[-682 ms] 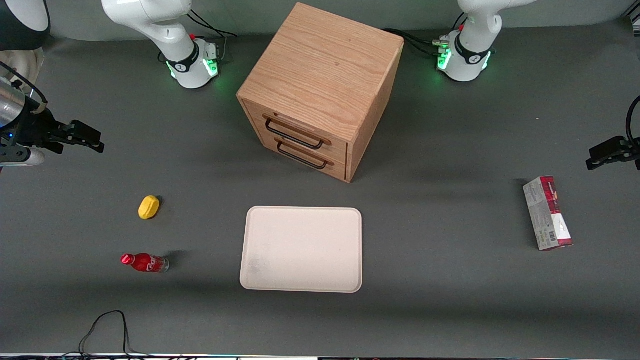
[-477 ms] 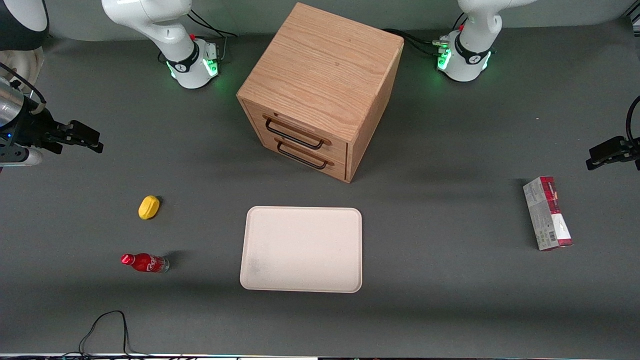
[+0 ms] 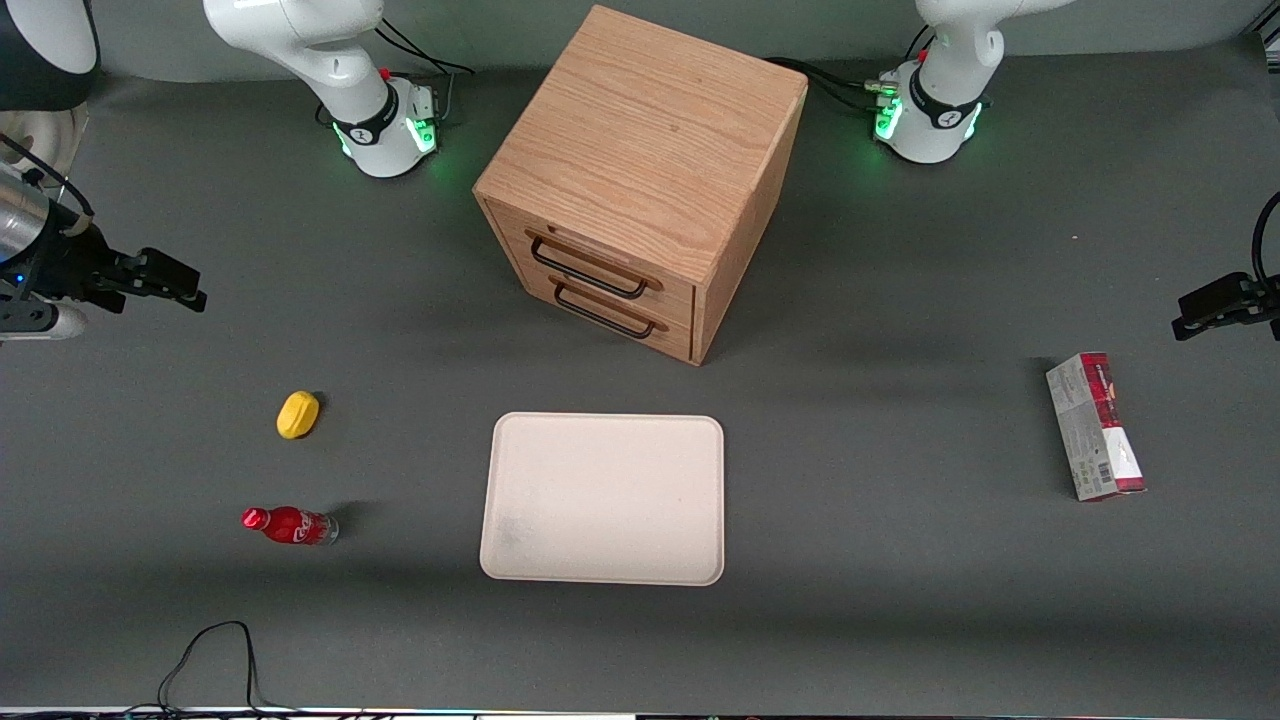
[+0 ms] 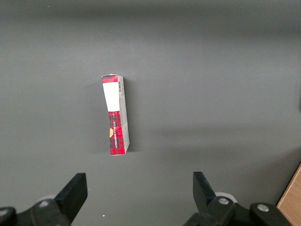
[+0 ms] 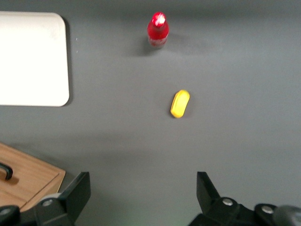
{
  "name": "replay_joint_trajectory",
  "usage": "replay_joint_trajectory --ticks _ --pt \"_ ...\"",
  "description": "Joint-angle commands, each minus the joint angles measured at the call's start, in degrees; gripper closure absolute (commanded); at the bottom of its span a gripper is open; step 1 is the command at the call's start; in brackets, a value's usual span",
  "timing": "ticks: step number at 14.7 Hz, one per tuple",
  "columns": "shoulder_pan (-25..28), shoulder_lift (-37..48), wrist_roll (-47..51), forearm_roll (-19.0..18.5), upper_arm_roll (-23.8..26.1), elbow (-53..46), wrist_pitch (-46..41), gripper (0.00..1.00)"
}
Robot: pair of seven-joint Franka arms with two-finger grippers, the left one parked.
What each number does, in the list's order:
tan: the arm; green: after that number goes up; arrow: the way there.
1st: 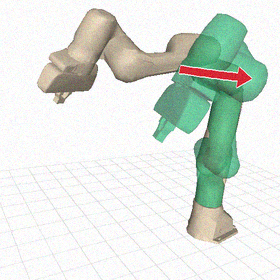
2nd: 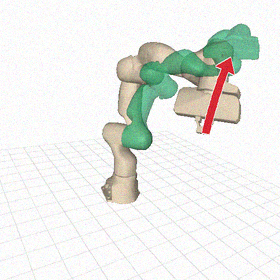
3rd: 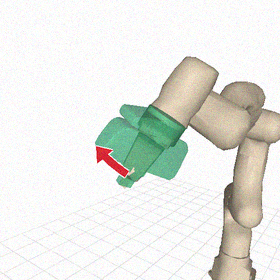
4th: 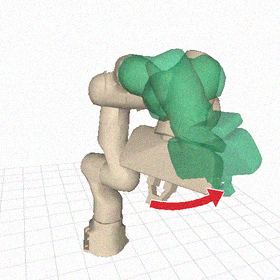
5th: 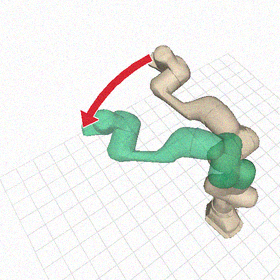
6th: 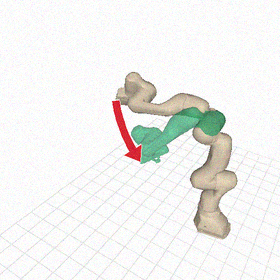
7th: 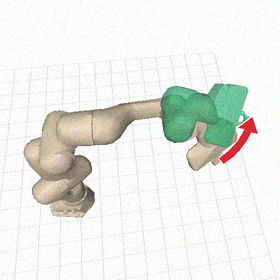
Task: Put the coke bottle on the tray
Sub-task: 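Move the right gripper toward the red Coca-Cola bottle, then lower the open right gripper around the red Coca-Cola bottle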
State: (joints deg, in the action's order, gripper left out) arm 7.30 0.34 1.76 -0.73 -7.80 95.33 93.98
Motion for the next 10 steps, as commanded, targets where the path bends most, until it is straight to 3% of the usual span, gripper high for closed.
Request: replay_joint_trajectory --ticks 1,5,10 --pt "-2.72 -9.18 0.53 1.17 -0.02 -8.29 1.46 0.0" --pt "-3.08 -22.55 -2.02 2.57 0.07 -15.08 8.74 0.0" --pt "-4.22 -30.83 -3.33 2.66 0.33 -15.0 22.09 0.01"
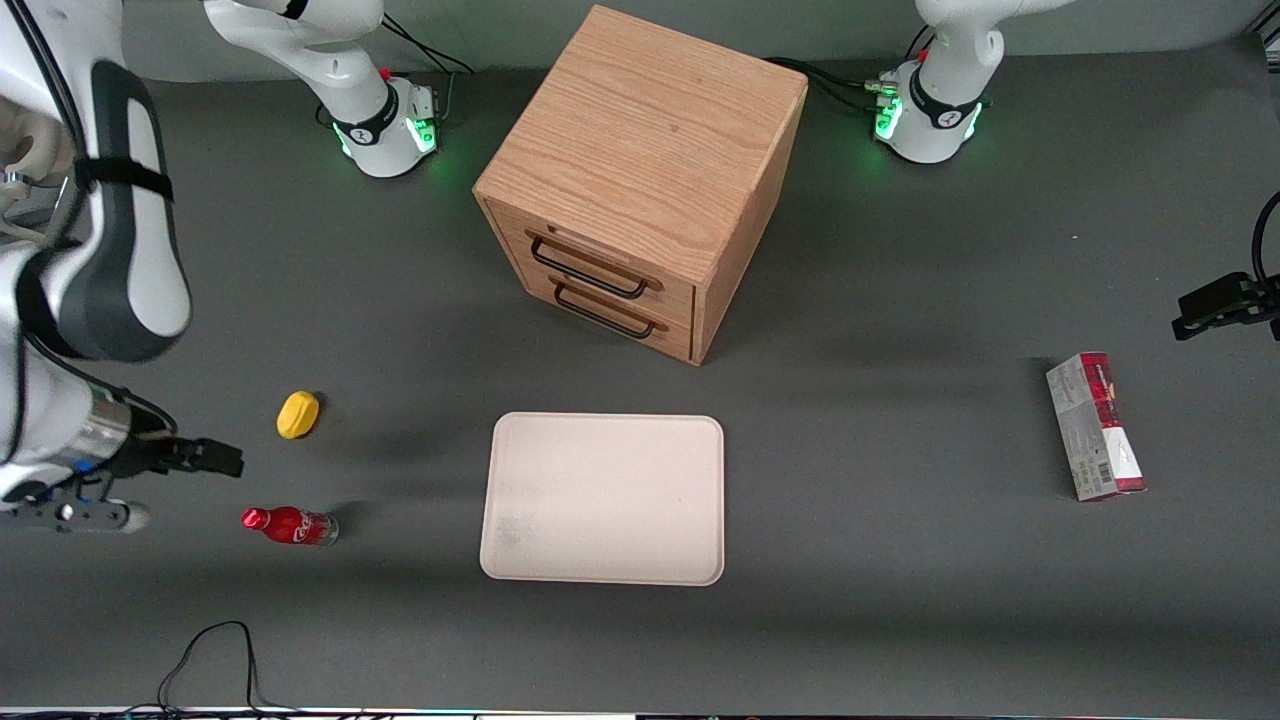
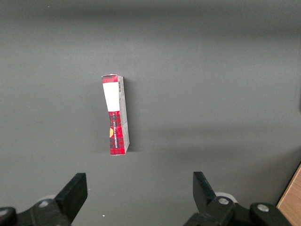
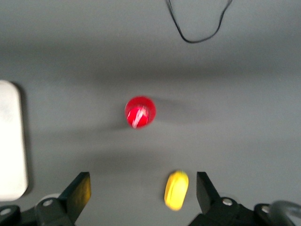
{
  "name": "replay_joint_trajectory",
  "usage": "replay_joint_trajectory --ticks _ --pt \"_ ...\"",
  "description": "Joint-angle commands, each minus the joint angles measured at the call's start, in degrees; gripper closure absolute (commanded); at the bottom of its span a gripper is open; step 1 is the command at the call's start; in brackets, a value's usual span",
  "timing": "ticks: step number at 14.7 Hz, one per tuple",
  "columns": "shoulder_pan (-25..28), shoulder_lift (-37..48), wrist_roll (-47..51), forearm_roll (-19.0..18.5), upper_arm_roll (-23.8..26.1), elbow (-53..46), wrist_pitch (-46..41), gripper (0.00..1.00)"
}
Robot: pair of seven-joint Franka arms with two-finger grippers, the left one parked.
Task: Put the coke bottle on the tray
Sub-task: 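Lower the open right gripper around the red Coca-Cola bottle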
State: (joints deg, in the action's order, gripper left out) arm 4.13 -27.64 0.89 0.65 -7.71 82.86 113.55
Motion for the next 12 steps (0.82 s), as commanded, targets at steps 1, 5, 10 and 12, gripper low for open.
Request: replay_joint_trajectory --ticks 1,5,10,12 --pt "-1.31 -4.17 -2.56 1.37 0.24 -2.44 5.43 0.01" --pt "-2.02 -8.48 -2.48 2.42 1.73 -2.36 12.48 0.01" --pt "-2.98 -10.07 -2.65 4.01 3.58 -2.27 13.63 0.01" --pt "-3.07 -10.16 -3.43 3.66 3.76 -2.27 13.63 0.04"
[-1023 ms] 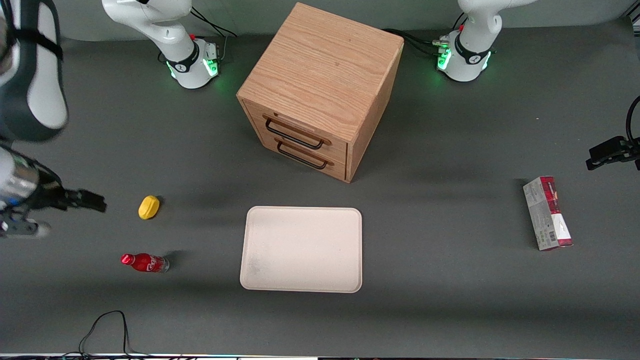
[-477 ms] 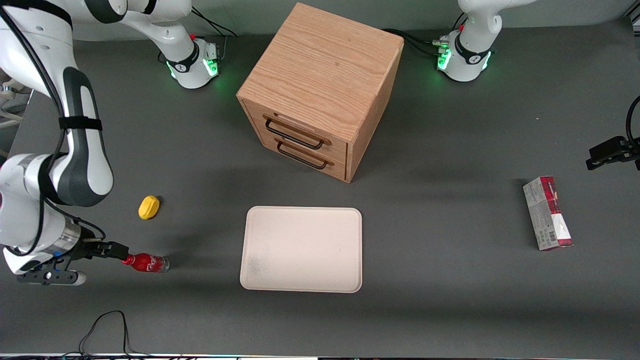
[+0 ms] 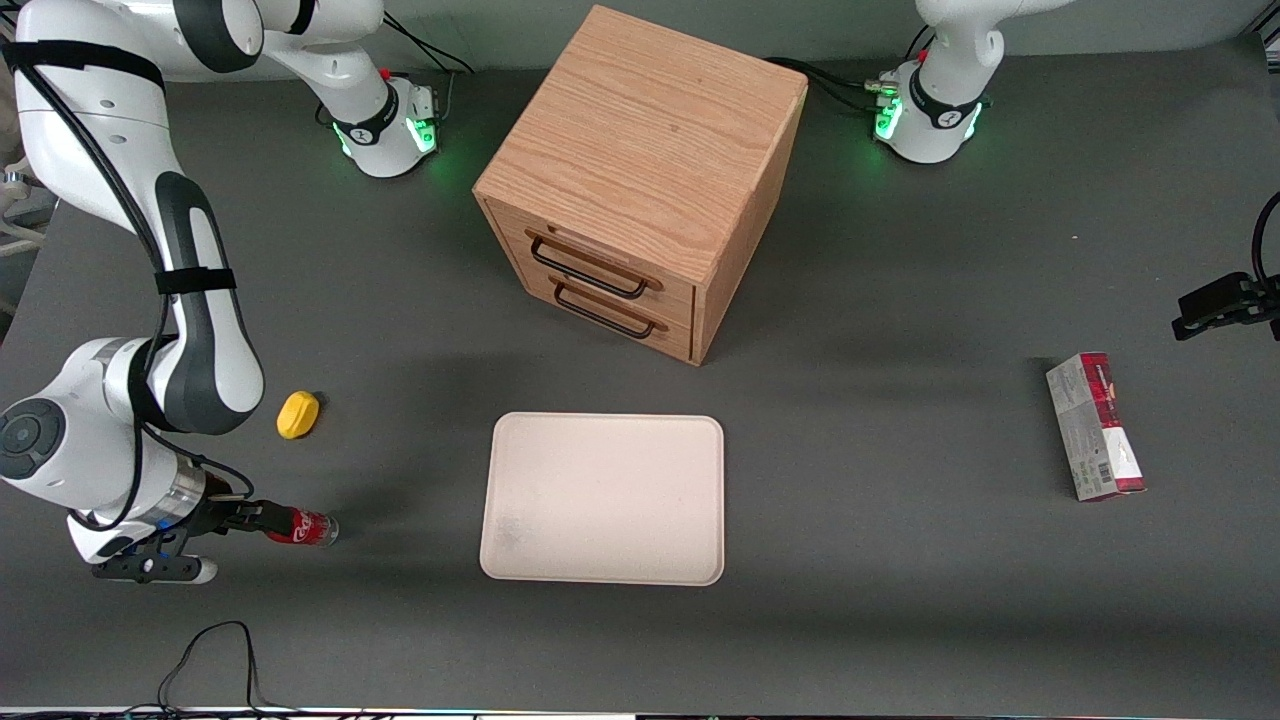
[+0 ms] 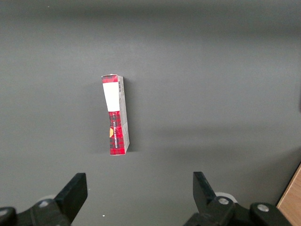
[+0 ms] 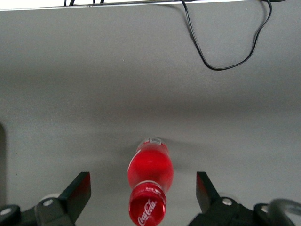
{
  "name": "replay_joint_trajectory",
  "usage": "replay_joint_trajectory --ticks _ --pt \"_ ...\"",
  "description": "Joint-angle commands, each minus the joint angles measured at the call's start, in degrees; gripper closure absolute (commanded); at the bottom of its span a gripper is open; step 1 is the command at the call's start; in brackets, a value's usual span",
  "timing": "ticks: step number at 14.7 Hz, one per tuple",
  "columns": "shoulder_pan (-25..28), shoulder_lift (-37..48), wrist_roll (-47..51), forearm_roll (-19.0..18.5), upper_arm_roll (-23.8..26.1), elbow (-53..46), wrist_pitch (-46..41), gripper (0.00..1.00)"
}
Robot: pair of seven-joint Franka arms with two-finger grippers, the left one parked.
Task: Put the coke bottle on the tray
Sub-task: 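Close the right gripper on the bottle's neck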
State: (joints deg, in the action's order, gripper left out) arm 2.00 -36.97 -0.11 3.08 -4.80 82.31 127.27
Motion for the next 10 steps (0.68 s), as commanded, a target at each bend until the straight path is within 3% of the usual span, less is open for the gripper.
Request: replay_joint_trajectory --ticks 1,8,10 --pt "-0.86 -0.82 -2.78 1.14 0.85 -1.63 -0.26 0.14" --pt "-0.86 -0.82 -2.79 0.88 0.76 -1.36 -3.07 1.0" --pt "-0.86 -0.74 -2.7 0.96 0.85 -1.71 -4.56 1.0"
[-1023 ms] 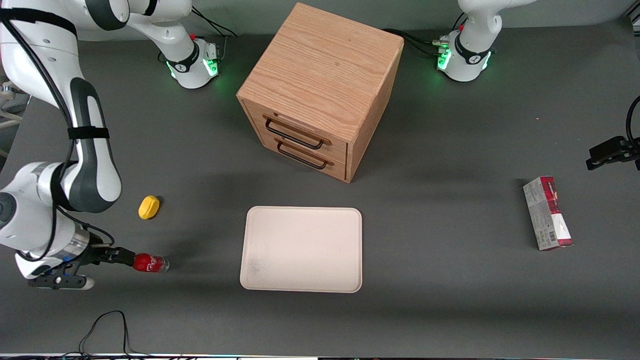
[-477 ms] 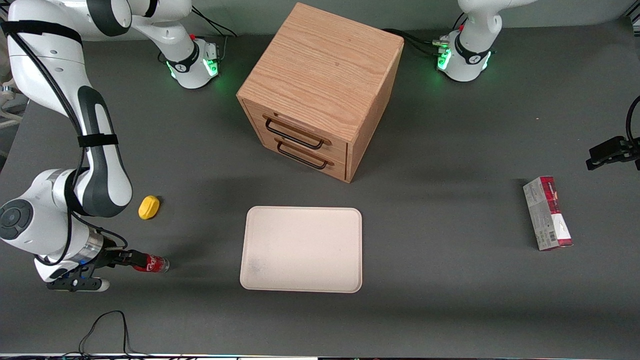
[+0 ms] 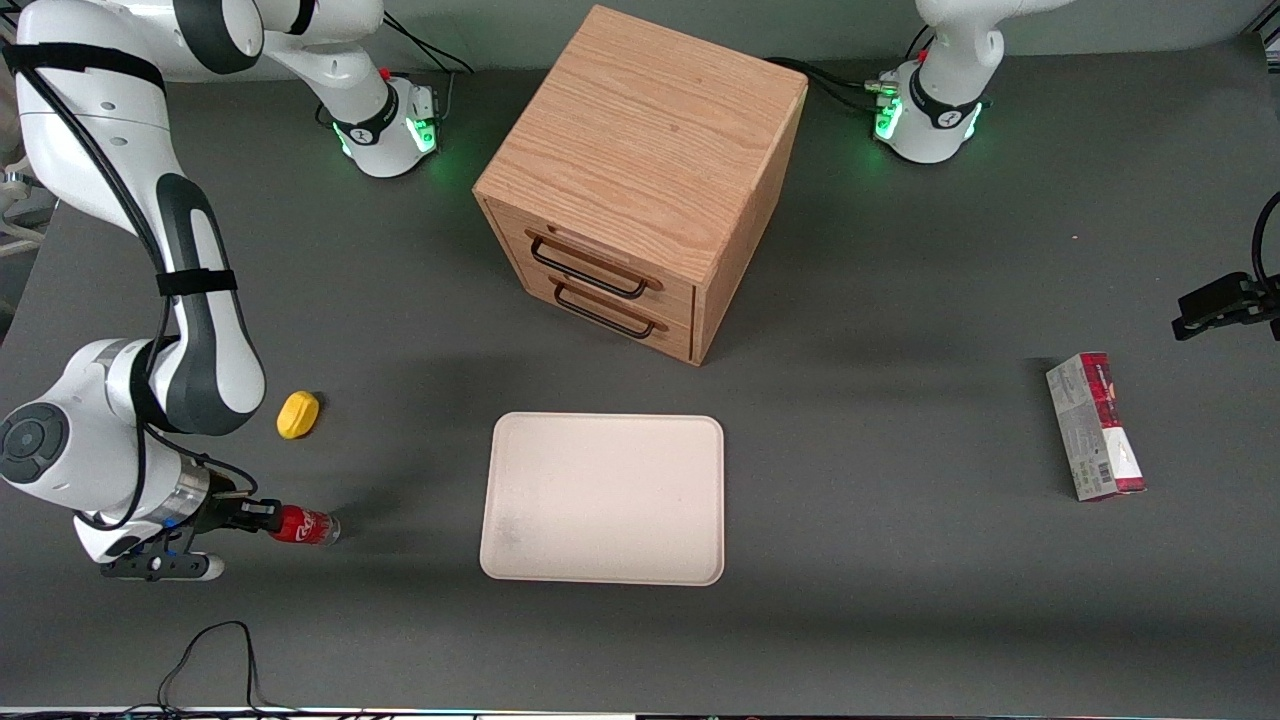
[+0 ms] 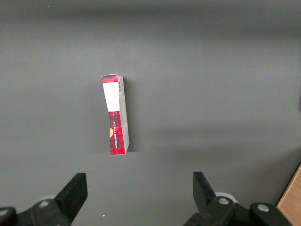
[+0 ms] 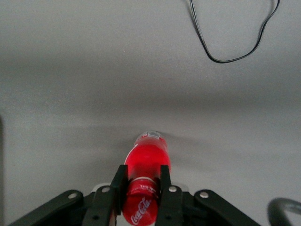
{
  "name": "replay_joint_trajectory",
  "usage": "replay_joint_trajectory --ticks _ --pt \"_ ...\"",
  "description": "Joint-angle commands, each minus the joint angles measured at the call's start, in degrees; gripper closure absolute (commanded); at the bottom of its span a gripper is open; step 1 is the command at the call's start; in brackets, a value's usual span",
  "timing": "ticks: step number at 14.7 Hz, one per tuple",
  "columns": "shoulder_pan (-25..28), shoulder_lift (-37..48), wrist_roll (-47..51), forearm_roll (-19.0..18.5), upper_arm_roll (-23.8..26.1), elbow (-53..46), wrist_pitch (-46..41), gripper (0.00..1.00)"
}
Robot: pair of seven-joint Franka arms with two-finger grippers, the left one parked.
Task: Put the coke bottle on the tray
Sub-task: 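Close the right gripper on the bottle's neck, then lift the bottle and carry it toward the cream tray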
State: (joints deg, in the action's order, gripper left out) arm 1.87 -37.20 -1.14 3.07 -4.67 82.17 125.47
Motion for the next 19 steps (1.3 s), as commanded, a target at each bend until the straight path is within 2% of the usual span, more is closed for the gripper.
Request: replay_joint_trajectory --ticks 1,6,10,11,14,15,19 --pt "-0.73 -0.34 -1.41 1.06 0.63 -2.01 -3.82 1.0" --pt "-0.11 1.86 -0.36 0.88 0.37 -14.72 -17.86 1.0" --pt "1.29 3.61 10.07 -1.75 1.94 -24.67 -29.56 1.0" --pt "1.82 4.23 14.28 -2.28 3.95 -24.86 -30.19 1.0" --pt "2.61 4.85 26.24 -9.12 13.26 -25.82 -30.72 1.0" --pt "2.7 4.76 29.5 -9.92 15.46 -26.26 -30.2 1.0" --pt "5.33 2.75 36.72 -11.33 18.21 -25.57 -24.59 1.0"
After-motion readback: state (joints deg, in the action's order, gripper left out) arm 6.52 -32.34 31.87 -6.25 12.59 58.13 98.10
